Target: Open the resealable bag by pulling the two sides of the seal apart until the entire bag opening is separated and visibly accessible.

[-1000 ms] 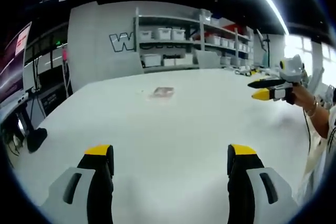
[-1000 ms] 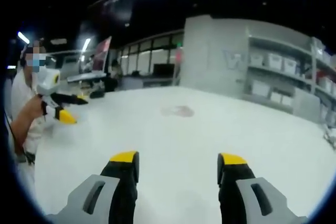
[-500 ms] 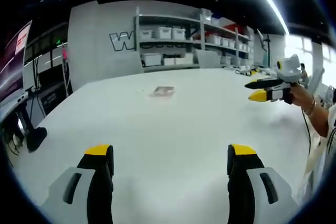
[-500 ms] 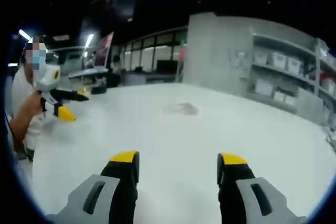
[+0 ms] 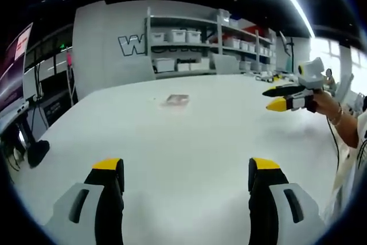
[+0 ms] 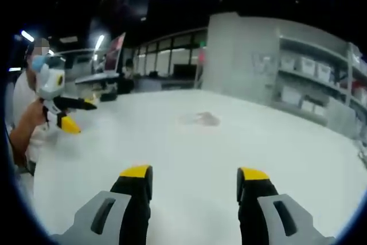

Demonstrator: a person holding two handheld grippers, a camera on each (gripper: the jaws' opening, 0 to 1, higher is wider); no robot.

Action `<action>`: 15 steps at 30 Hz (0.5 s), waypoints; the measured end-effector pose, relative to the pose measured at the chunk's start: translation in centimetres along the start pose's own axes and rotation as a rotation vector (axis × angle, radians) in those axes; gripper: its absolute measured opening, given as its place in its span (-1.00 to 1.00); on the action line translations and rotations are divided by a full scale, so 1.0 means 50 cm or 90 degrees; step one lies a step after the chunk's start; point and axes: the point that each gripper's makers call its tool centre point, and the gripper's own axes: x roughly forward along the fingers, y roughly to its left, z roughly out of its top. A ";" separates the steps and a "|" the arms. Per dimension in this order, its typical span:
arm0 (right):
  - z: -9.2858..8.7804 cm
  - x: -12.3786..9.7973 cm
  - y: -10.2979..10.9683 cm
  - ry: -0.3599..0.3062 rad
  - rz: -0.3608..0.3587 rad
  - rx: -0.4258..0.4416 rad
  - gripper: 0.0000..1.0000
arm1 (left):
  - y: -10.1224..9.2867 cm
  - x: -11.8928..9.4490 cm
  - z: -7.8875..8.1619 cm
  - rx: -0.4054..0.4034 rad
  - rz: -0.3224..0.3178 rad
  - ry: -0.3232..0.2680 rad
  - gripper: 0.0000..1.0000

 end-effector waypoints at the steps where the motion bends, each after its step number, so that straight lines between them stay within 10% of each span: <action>1: 0.000 0.001 0.001 0.000 0.001 0.000 0.17 | 0.000 0.000 0.000 -0.001 0.000 0.000 0.76; 15: 0.008 0.031 0.007 0.002 0.013 -0.004 0.15 | -0.004 0.003 0.001 -0.002 -0.006 -0.001 0.76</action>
